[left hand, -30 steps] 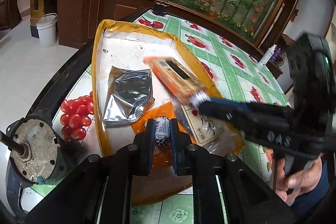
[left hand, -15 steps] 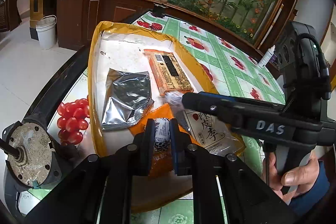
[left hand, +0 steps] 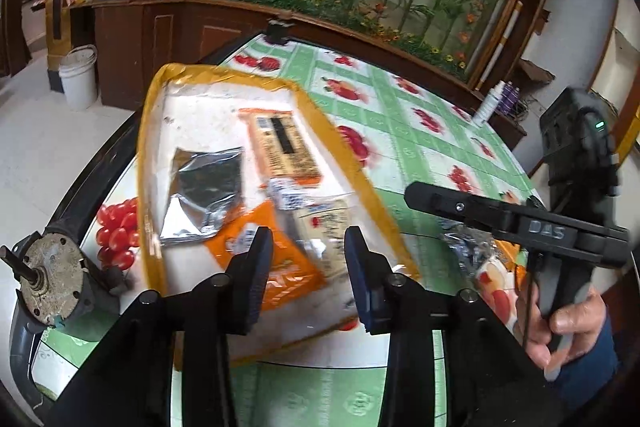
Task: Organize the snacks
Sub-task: 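Grasp the silver foil bag with left tool while right tool moves toward the orange packets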
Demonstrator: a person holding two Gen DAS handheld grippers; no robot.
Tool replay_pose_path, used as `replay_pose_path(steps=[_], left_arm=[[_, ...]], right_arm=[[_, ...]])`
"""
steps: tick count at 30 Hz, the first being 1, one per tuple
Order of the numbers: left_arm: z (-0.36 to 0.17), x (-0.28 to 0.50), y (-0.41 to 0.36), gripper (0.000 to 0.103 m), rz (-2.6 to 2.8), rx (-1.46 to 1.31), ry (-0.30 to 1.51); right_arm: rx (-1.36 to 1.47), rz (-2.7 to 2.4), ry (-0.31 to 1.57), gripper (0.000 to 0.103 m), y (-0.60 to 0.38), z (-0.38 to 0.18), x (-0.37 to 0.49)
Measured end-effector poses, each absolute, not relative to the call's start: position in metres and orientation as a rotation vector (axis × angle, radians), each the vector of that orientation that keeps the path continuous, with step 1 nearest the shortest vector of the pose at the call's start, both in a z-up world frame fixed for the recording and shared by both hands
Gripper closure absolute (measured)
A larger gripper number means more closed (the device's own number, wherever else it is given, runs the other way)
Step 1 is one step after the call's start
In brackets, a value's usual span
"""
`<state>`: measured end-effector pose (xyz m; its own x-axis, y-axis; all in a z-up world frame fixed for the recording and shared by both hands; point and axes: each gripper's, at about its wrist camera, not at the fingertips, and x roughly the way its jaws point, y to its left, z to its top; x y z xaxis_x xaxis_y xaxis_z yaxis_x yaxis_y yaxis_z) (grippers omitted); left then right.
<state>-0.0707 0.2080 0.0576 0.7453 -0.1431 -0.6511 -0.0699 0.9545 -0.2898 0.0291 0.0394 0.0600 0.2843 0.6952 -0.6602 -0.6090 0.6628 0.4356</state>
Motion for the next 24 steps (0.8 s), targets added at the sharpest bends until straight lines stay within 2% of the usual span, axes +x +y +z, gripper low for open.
replay_pose_path(steps=[3,13,22,23,24], left_arm=[[0.065,-0.072,0.196,0.069,-0.066,-0.297,0.721],[0.070,-0.072,0.141,0.069,-0.179,-0.223,0.746],[0.066,-0.081,0.113,0.069,-0.279,-0.196,0.781],[0.066,-0.081,0.107,0.064,-0.315,-0.193,0.785],[0.066,-0.083,0.103,0.054,-0.344,-0.187,0.785]], right_arm=[[0.075,0.764,0.932,0.058,0.004,0.055,0.040],[0.044,0.581,1.040,0.057,-0.061,0.021,0.079],[0.117,0.761,1.139,0.050,-0.081,0.019,0.023],[0.149,0.795,1.138,0.050,-0.090,0.022,0.015],[0.172,0.803,1.125,0.050,-0.099,0.026,0.009]])
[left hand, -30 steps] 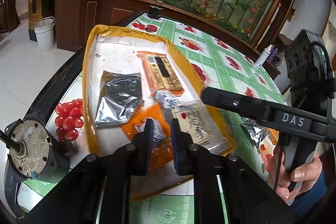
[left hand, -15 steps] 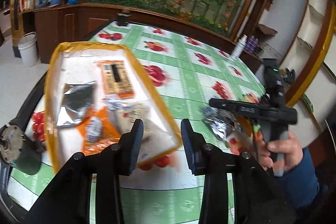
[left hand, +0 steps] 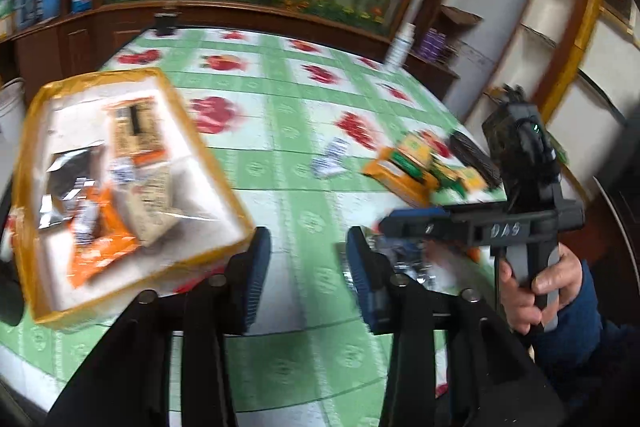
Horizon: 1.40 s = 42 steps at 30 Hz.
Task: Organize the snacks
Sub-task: 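Grasp the silver foil bag with left tool while right tool moves toward the orange packets, then grasp the orange snack packets with right tool while left tool lifts the foil bag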
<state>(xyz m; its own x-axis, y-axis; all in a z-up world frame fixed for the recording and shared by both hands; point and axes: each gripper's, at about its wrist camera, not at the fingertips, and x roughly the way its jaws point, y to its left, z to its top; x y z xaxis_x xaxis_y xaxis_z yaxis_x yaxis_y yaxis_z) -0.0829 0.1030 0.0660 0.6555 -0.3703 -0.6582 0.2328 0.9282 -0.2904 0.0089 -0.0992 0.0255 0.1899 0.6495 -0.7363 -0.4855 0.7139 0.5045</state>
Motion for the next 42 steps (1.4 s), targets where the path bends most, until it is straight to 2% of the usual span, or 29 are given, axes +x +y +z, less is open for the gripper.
replay_pose_path(steps=[1,2,3,9,16,22,28,40,41,42], left_arm=[[0.066,-0.084,0.098,0.048,-0.373,-0.178,0.784],[0.066,-0.085,0.092,0.034,-0.404,-0.168,0.784],[0.065,-0.085,0.085,0.026,-0.435,-0.160,0.790],[0.059,-0.077,0.039,0.026,-0.571,-0.067,0.813],[0.033,-0.035,0.006,0.027,-0.606,0.007,0.940],[0.021,-0.047,0.002,0.027,-0.739,-0.021,1.042],[0.030,-0.092,-0.019,0.026,-0.763,0.122,1.010],[0.010,-0.087,-0.058,0.027,-0.565,0.301,1.011],[0.010,-0.085,-0.057,0.027,-0.546,0.293,1.009],[0.010,-0.084,-0.054,0.034,-0.530,0.279,1.002]], right_arm=[[0.182,0.789,1.096,0.050,-0.112,0.032,0.002],[0.180,0.767,1.072,0.049,-0.122,0.036,-0.002],[0.178,0.744,1.050,0.048,-0.131,0.041,-0.005],[0.199,0.598,0.959,0.042,-0.194,0.055,-0.011],[0.327,0.505,0.964,0.042,-0.247,0.043,0.001],[0.330,0.513,0.986,0.041,-0.254,0.034,0.002],[0.298,0.521,0.991,0.037,-0.258,0.028,0.000],[0.128,0.563,1.031,0.029,-0.239,0.019,-0.004],[0.110,0.573,1.031,0.029,-0.236,0.019,-0.005],[0.095,0.580,1.030,0.028,-0.234,0.019,-0.006]])
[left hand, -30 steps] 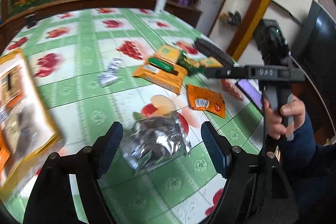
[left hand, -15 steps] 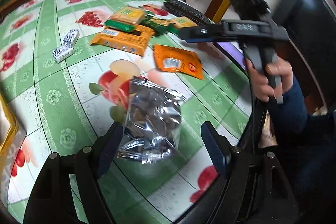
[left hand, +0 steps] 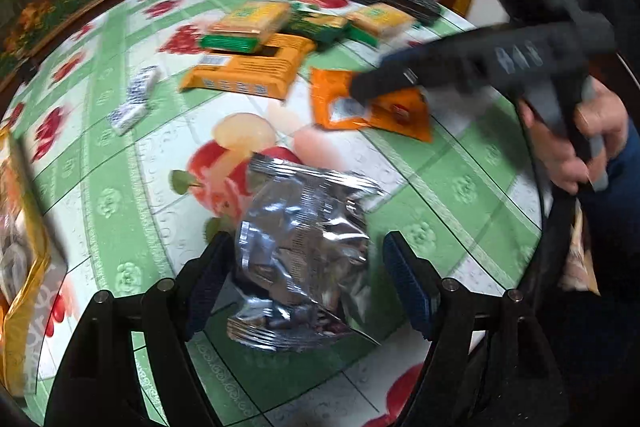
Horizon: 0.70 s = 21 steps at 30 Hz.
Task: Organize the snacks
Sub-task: 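Grasp the orange snack packets with right tool while left tool lifts the foil bag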
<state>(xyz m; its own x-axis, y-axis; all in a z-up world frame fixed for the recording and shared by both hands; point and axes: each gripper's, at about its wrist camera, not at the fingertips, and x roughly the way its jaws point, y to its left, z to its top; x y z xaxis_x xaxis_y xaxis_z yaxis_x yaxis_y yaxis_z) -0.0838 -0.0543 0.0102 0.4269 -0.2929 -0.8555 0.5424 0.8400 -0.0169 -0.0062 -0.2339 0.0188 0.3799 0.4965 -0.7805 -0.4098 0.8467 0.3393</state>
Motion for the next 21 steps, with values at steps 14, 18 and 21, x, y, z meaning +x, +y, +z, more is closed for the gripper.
replay_pose_path(steps=[14,18,21], left_arm=[[0.013,-0.078,-0.021,0.045,-0.478,0.125,0.974],[0.015,-0.077,-0.013,0.045,-0.476,0.086,0.965],[0.019,-0.077,-0.006,0.045,-0.471,0.059,0.945]], right_arm=[[-0.287,0.522,0.970,0.058,-0.186,0.013,-0.035],[-0.255,0.525,0.967,0.069,-0.183,0.016,-0.037],[-0.234,0.514,0.959,0.070,-0.181,0.020,-0.036]])
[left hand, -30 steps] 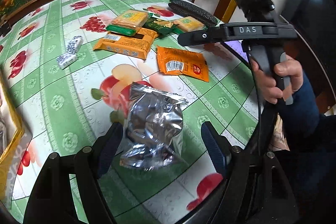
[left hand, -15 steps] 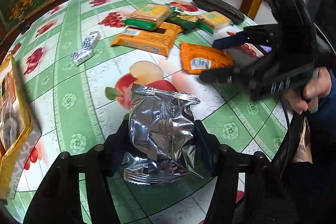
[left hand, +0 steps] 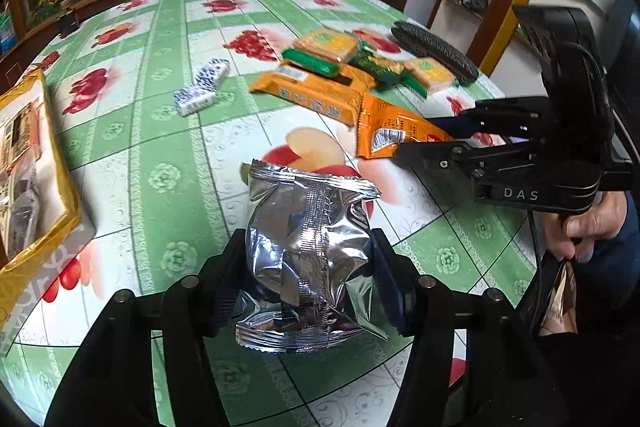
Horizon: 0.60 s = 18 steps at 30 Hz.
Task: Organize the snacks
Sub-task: 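Grasp the orange snack packets with right tool while left tool lifts the foil bag, then lower the foil bag into the tray with left tool while right tool drops the orange packets there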
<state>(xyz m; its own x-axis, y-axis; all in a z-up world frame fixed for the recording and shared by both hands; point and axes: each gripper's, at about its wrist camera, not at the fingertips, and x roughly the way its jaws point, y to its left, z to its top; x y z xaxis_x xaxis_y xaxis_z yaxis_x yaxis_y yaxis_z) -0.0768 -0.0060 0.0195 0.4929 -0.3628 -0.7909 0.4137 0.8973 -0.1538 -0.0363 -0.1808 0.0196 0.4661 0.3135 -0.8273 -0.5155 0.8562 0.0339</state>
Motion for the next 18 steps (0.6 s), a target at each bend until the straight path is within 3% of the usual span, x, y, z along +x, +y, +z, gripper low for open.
replay_pose_path(steps=[18], left_arm=[[0.071,-0.071,0.114,0.045,-0.255,-0.138,0.770]], right_arm=[[-0.021,0.691,0.903,0.070,-0.116,0.067,-0.022]])
